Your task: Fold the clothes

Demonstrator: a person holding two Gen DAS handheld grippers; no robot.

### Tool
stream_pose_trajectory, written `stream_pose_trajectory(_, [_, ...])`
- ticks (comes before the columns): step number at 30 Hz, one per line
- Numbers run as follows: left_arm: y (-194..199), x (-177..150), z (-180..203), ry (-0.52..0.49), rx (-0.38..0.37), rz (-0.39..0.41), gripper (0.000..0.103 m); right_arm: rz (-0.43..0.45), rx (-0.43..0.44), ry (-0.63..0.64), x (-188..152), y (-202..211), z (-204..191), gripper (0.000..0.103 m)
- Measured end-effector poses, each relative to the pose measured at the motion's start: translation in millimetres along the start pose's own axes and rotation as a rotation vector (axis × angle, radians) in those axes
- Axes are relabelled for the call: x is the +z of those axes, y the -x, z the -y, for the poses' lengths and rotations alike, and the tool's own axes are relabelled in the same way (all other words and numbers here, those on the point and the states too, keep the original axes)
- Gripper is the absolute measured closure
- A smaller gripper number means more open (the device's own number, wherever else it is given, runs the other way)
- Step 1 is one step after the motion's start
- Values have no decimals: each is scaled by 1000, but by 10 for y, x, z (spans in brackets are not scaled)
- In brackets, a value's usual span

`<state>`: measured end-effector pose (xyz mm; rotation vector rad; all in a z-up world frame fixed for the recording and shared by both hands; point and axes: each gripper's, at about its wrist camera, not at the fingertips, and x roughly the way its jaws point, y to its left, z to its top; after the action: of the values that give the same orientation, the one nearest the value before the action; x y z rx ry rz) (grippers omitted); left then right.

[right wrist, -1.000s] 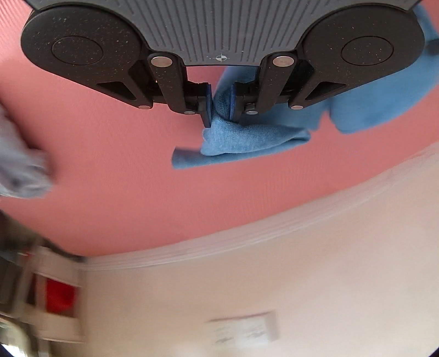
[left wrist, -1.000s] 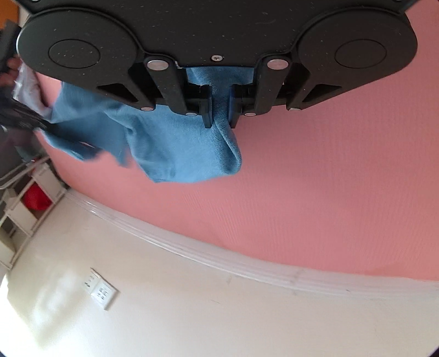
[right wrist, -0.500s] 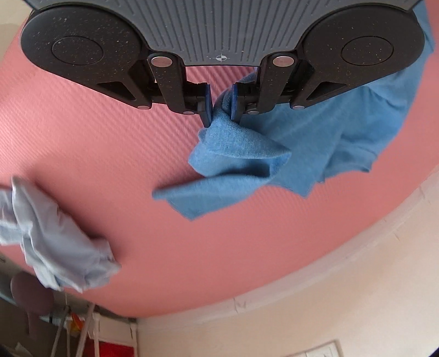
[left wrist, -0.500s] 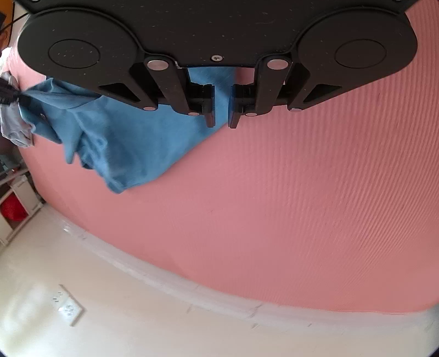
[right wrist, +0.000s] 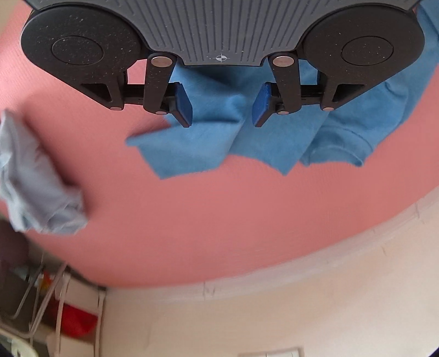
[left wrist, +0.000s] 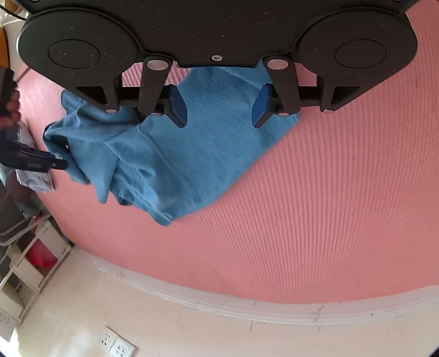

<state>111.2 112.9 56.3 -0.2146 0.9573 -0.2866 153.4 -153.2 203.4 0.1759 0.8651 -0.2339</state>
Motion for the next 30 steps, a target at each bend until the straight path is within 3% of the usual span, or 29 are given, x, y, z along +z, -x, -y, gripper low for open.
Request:
stream_pose_trajectory(2, [-6,-8,12,1,3,-10,51,-5,-18,-13,18,-54,25,61])
stream_pose_trajectory(3, [18,-31,-14,2,1,-12,51,-7,-27,-20,26,-81,37,74])
stream_pose_trajectory(6, [131,-103,-132,-4,-6,-15,49,-14,-54,-39,53,-162,74,96])
stream_pose_trajectory(13, [139,-129,-155,-9,-2,-26,49,7,-200,-83,208,-64,550,97])
stream_pose_trajectory(18, [159,-145,-109,-22,6,-29,46,-147,-329,-170,152,-157,1040,95])
stream_pose_trajectory(20, [173,-156,-107,-26,14,-28,44,-154,-307,-113,272,-93,996,90])
stream_pose_trajectory(24, [176,-148,-114,-24,27,-33,44,-155,-259,37,556,52,851,61])
stream_pose_trajectory(28, [181,-102,-53,-49,38,-29,44,-156,-210,187,841,198,707,61])
stream_pose_trajectory(30, [216,-77,46,-97,31,-29,41,-184,-100,232,819,242,599,58])
